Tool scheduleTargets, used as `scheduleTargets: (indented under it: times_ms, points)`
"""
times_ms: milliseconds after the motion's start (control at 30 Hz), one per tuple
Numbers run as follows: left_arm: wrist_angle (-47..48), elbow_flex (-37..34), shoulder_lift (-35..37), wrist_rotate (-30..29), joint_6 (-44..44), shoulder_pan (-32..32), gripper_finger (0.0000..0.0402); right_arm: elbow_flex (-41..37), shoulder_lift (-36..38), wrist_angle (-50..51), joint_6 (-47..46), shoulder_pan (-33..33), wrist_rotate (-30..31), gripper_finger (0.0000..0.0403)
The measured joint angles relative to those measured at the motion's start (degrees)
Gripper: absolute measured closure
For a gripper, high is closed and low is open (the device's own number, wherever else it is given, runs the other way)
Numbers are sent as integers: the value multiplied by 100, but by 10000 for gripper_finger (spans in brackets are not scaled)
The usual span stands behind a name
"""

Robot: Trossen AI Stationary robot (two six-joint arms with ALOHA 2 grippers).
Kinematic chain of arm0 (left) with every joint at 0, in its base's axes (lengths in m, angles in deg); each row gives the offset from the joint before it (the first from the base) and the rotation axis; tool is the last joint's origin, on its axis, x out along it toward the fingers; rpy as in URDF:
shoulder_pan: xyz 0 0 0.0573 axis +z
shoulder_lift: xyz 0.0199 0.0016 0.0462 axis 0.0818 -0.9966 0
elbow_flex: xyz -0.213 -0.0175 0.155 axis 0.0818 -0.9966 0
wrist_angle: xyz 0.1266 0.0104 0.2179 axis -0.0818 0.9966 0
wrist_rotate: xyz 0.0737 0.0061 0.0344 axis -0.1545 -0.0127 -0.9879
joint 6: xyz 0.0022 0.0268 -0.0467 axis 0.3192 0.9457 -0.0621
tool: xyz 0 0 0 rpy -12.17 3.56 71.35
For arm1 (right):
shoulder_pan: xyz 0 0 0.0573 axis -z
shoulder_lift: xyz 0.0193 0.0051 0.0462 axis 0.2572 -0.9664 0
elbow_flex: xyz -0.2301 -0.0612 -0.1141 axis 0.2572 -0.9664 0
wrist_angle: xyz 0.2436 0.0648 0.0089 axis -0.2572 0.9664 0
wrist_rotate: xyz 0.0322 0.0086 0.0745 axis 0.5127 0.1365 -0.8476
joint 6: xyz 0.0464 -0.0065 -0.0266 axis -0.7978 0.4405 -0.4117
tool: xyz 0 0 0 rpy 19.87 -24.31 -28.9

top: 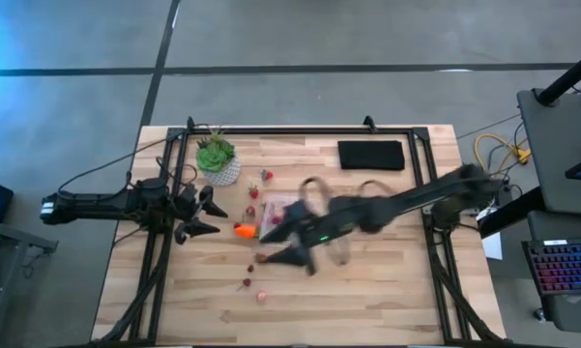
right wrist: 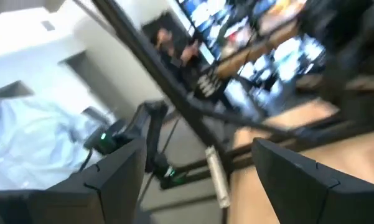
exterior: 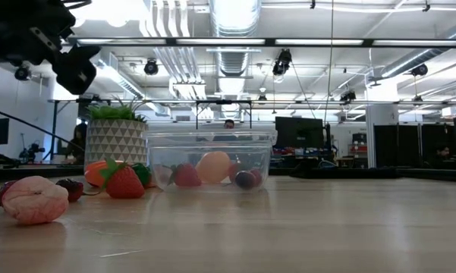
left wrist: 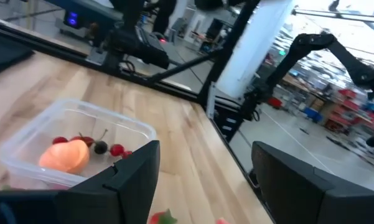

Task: Pick and placing Produce into tupperware
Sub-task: Put the strawberry into the transparent container

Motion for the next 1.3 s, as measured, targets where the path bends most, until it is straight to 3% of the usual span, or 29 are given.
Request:
scheduleTargets:
  times_ms: [267, 367, 467, 533, 633, 800, 1000, 1167, 1300]
  points:
    - [-522, 404, -551, -214, -141, 7, 162, -2212, 2598, 183, 557, -156, 1029, 116]
    - [-785, 719, -1002, -332, -120, 7, 162, -2975, 3197, 233, 474, -146, 1051, 119]
    - [-724, 1080, -1626, -398, -14, 7, 162, -3691, 3738, 278, -247, -125, 1109, 119]
    - [-707, 1331, -2027, -268, 25, 7, 162, -4118, 4054, 218, -769, -125, 1183, 117]
    - [-424, 1565, -2611, 104, 51, 7, 162, -4659, 4308, 79, -667, -144, 1109, 113]
    - [107, 1699, -3473, 248, 42, 7, 162, -5241, 4885, -156, -384, -136, 989, 111]
    - [49, 1702, -4045, 177, 38, 7, 162, -5704, 5559, -151, -235, -136, 990, 110]
    - [127, 1700, -4336, -432, 476, 7, 162, -6037, 5997, -144, -267, -136, 990, 108]
    - [257, 1697, -4581, -973, 1389, 7, 162, -6176, 6173, -143, -411, -136, 988, 112]
